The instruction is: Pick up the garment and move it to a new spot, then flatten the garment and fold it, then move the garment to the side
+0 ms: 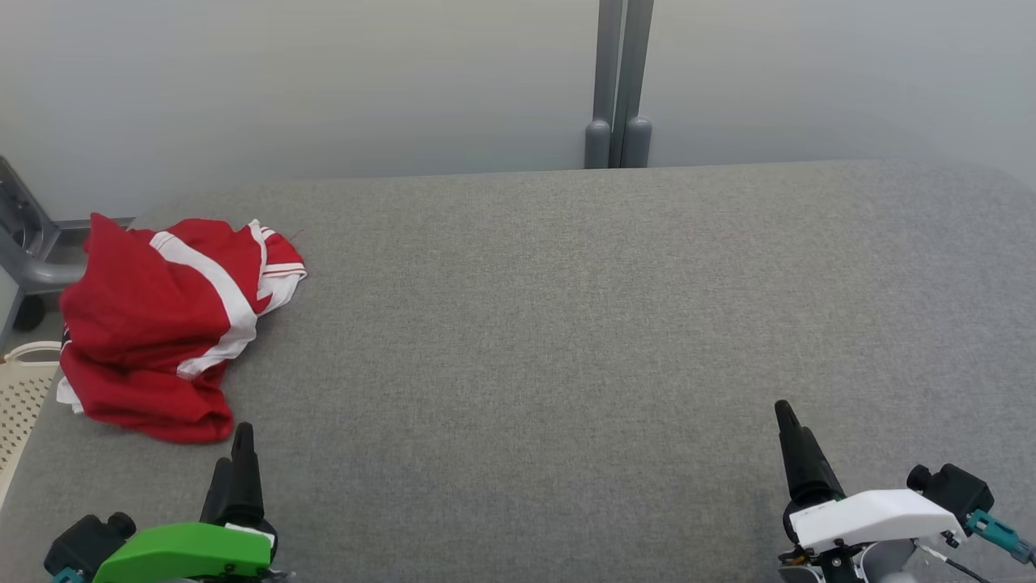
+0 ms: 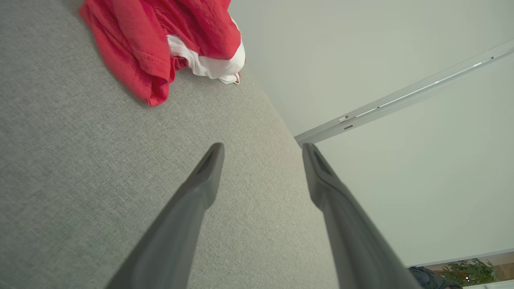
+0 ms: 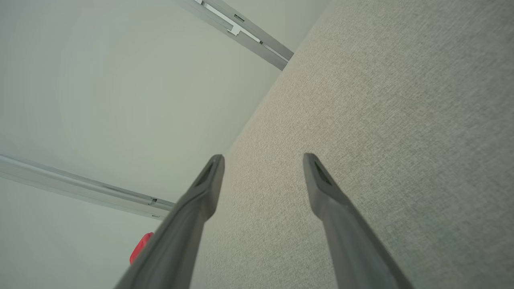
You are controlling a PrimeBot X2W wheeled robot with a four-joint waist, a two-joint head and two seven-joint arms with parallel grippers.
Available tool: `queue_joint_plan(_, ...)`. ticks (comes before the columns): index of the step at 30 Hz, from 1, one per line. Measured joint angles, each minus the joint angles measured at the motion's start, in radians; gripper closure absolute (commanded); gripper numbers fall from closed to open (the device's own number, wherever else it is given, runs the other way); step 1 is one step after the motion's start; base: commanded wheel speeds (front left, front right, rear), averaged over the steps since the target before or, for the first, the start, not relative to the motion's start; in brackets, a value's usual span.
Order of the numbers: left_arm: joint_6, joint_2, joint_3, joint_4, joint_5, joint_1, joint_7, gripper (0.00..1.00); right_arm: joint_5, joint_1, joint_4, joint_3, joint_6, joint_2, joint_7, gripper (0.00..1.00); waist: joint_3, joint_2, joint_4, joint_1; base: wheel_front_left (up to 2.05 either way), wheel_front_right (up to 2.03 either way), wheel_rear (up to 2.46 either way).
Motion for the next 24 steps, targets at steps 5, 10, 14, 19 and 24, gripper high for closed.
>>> queue_joint_plan(5,0.021,0.007,-0.034,0.017,0.130,0.000,-0.021,0.00,-0.113,-0.013,0.023,-0.028,0.000,0.004,-0.003,0.00,-0.003,0.0000,0.001,0.0000,0.00,0.00,0.00)
queue_joint_plan(10,0.056,0.024,-0.073,0.050,0.246,-0.004,-0.040,0.00,-0.220,-0.026,0.034,-0.037,0.000,0.009,-0.007,0.00,-0.006,0.0000,0.001,0.0000,0.00,0.00,0.00)
queue_joint_plan(14,0.078,0.034,-0.099,0.066,0.320,-0.012,-0.056,0.00,-0.320,-0.030,0.044,-0.045,0.000,0.014,-0.011,0.00,-0.009,0.0000,0.002,0.0000,0.00,0.00,0.00)
queue_joint_plan(19,0.097,0.043,-0.122,0.070,0.387,-0.026,-0.071,0.00,-0.438,-0.036,0.051,-0.068,0.000,0.018,-0.005,0.00,-0.010,0.0000,0.003,0.0000,0.00,0.00,0.00)
queue_joint_plan(24,0.116,0.058,-0.151,0.067,0.470,-0.034,-0.089,0.00,-0.553,-0.043,0.040,-0.087,0.000,0.021,0.024,0.00,-0.012,0.0000,0.003,0.0000,0.00,0.00,0.00)
